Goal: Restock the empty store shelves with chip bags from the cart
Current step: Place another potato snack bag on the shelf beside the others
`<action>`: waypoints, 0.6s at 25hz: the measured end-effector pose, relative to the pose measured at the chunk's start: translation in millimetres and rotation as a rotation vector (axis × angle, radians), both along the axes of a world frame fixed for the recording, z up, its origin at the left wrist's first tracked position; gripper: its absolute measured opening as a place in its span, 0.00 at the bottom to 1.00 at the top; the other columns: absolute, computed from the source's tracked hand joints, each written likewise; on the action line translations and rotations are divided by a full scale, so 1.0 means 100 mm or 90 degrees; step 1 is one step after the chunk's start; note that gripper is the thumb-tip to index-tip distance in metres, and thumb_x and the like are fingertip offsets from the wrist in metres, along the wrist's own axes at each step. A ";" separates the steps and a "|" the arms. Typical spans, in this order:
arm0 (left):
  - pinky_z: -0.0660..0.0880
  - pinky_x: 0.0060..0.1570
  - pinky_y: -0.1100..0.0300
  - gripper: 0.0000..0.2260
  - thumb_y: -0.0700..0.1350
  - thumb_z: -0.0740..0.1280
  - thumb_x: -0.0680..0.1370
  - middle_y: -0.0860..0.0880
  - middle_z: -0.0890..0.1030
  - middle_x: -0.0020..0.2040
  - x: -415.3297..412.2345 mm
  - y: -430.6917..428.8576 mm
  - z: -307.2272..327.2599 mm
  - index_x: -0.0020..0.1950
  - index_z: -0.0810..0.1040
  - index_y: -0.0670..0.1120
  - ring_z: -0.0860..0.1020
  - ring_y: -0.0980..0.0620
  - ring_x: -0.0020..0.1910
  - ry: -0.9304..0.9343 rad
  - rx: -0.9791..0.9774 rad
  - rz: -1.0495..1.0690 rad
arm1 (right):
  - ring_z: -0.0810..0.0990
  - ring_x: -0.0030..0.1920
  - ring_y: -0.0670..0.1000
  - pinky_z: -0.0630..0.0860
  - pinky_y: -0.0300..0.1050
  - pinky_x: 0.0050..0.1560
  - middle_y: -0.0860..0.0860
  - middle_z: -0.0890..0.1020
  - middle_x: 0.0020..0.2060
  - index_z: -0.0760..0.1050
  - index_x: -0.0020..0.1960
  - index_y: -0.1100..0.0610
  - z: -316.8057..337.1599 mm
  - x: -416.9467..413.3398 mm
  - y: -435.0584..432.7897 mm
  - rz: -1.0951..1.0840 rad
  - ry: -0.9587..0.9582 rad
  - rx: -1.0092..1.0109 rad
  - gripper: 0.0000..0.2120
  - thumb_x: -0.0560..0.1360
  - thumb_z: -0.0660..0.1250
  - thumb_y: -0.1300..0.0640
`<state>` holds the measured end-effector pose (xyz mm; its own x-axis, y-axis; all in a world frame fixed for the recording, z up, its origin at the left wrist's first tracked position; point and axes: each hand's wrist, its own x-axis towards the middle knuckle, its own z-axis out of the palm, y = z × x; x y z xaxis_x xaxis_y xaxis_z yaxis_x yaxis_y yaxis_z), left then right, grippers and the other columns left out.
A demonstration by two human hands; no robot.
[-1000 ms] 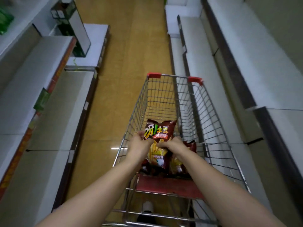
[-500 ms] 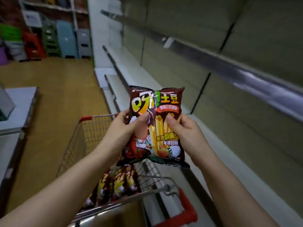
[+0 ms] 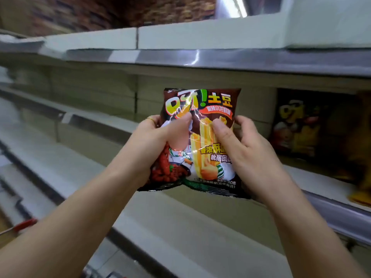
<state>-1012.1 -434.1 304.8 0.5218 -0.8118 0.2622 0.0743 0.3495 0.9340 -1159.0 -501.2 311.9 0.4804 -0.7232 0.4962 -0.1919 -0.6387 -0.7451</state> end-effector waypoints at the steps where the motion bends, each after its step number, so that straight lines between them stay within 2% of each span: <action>1: 0.81 0.38 0.50 0.20 0.49 0.73 0.68 0.42 0.85 0.43 -0.08 -0.13 0.06 0.56 0.76 0.41 0.84 0.44 0.38 -0.016 0.016 -0.031 | 0.80 0.48 0.46 0.77 0.46 0.49 0.43 0.80 0.46 0.66 0.47 0.44 0.04 -0.11 -0.04 -0.035 0.005 -0.005 0.15 0.70 0.60 0.34; 3: 0.81 0.40 0.47 0.16 0.49 0.72 0.71 0.41 0.85 0.42 -0.26 -0.40 0.17 0.53 0.77 0.40 0.84 0.43 0.37 -0.046 0.049 -0.105 | 0.80 0.49 0.49 0.78 0.52 0.51 0.47 0.81 0.49 0.69 0.50 0.46 0.11 -0.34 -0.14 -0.115 0.028 -0.018 0.18 0.70 0.62 0.35; 5: 0.80 0.37 0.54 0.15 0.50 0.72 0.71 0.43 0.84 0.40 -0.40 -0.68 0.26 0.51 0.79 0.40 0.83 0.47 0.35 -0.093 0.074 -0.154 | 0.79 0.51 0.52 0.77 0.53 0.52 0.51 0.80 0.53 0.68 0.59 0.53 0.19 -0.52 -0.28 -0.195 0.063 -0.025 0.23 0.72 0.62 0.37; 7: 0.76 0.31 0.63 0.15 0.50 0.72 0.71 0.46 0.83 0.38 -0.52 -1.00 0.34 0.49 0.78 0.40 0.82 0.52 0.32 -0.160 0.107 -0.180 | 0.78 0.53 0.54 0.76 0.50 0.52 0.55 0.78 0.56 0.67 0.63 0.58 0.28 -0.67 -0.45 -0.278 0.101 -0.015 0.25 0.75 0.62 0.42; 10: 0.78 0.29 0.60 0.06 0.42 0.70 0.74 0.44 0.82 0.35 -0.72 -1.46 0.44 0.46 0.78 0.40 0.81 0.50 0.29 -0.136 0.173 -0.232 | 0.77 0.55 0.57 0.73 0.45 0.49 0.58 0.78 0.57 0.70 0.62 0.63 0.43 -0.81 -0.76 -0.361 0.186 0.033 0.22 0.77 0.61 0.46; 12: 0.81 0.36 0.57 0.02 0.39 0.69 0.75 0.44 0.83 0.36 -0.86 -1.70 0.49 0.45 0.78 0.41 0.82 0.48 0.34 -0.094 0.182 -0.271 | 0.76 0.57 0.57 0.69 0.42 0.46 0.60 0.76 0.59 0.69 0.65 0.64 0.50 -0.85 -0.95 -0.415 0.249 0.080 0.21 0.79 0.59 0.50; 13: 0.80 0.41 0.55 0.05 0.40 0.70 0.74 0.44 0.83 0.40 -0.89 -1.81 0.49 0.49 0.78 0.40 0.82 0.47 0.39 -0.097 0.178 -0.283 | 0.74 0.59 0.57 0.69 0.43 0.47 0.60 0.73 0.63 0.65 0.68 0.64 0.51 -0.84 -1.03 -0.430 0.264 0.089 0.22 0.79 0.59 0.52; 15: 0.78 0.47 0.53 0.14 0.39 0.70 0.74 0.42 0.82 0.47 -0.96 -1.99 0.50 0.59 0.77 0.38 0.79 0.46 0.44 -0.123 0.170 -0.303 | 0.69 0.67 0.58 0.69 0.46 0.56 0.59 0.66 0.70 0.55 0.74 0.64 0.42 -0.94 -1.16 -0.444 0.198 0.100 0.27 0.80 0.59 0.54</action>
